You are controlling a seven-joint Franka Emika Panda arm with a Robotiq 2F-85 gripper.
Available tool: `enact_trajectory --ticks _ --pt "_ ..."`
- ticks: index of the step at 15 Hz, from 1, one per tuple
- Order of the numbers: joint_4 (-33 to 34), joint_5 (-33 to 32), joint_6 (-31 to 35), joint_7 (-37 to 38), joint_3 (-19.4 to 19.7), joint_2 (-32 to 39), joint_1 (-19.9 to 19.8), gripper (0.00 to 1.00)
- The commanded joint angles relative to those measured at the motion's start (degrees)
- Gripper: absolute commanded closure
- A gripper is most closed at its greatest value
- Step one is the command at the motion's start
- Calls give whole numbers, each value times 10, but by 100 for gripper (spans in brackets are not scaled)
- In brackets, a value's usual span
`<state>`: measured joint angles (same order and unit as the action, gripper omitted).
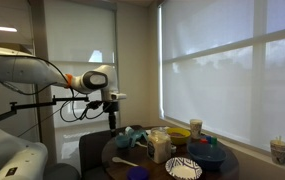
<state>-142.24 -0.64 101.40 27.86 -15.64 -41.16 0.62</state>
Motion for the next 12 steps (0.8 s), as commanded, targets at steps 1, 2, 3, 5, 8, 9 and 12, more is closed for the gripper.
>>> enact_trajectory --ticks 1,2,3,5,8,9,12 --pt "-58 17 42 53 19 -29 -19 0" --pt "-72 22 60 65 25 -31 -25 0" --pt "-84 28 73 76 31 -31 -29 0" --pt "-107 37 107 92 42 -29 -38 0" --pt "-131 53 154 110 55 -16 -46 0" --pt "-138 54 170 110 56 -11 -48 0" --pt "-153 59 205 110 57 5 -48 0"
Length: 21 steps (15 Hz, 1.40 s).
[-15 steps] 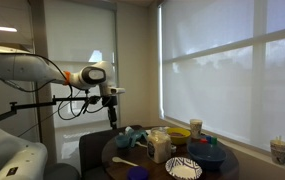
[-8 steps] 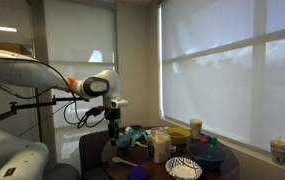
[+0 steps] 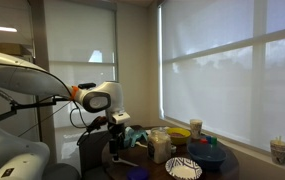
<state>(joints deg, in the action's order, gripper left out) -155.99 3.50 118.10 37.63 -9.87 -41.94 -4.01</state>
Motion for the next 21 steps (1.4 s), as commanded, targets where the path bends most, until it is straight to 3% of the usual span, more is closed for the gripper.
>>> enact_trajectory --ticks 1,8,17,21 --pt "-22 18 59 23 -6 15 -5 0" --pt "-15 18 120 21 -7 73 7 0" --pt "-15 20 136 12 -3 112 22 4" --pt "-15 18 140 8 -2 118 27 38"
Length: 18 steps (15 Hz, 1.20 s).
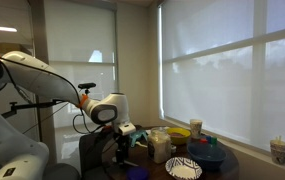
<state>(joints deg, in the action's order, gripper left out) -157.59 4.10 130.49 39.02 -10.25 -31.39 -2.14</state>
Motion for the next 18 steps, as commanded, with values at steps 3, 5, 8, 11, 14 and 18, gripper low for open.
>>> enact_trajectory --ticks 3,5,8,11,14,18 --pt "1 11 20 -7 2 14 9 59" --pt "1 11 19 -8 3 14 9 73" --pt "3 15 13 -14 4 13 12 93" --pt "3 20 10 -19 4 11 17 98" --pt "6 23 0 -25 4 3 26 97" --pt "29 17 -40 -25 0 -37 37 97"
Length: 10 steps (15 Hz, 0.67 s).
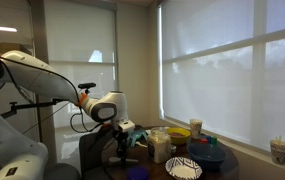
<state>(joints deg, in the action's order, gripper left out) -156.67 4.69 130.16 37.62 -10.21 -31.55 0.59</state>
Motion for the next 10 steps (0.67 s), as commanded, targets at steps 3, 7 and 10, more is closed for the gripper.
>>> enact_trajectory --ticks 3,7,10 --pt "49 -20 -49 -1 -10 -68 -7 97" --pt "61 -10 -37 -5 -8 -74 -11 86" --pt "65 -12 -41 -5 -8 -82 -14 86"
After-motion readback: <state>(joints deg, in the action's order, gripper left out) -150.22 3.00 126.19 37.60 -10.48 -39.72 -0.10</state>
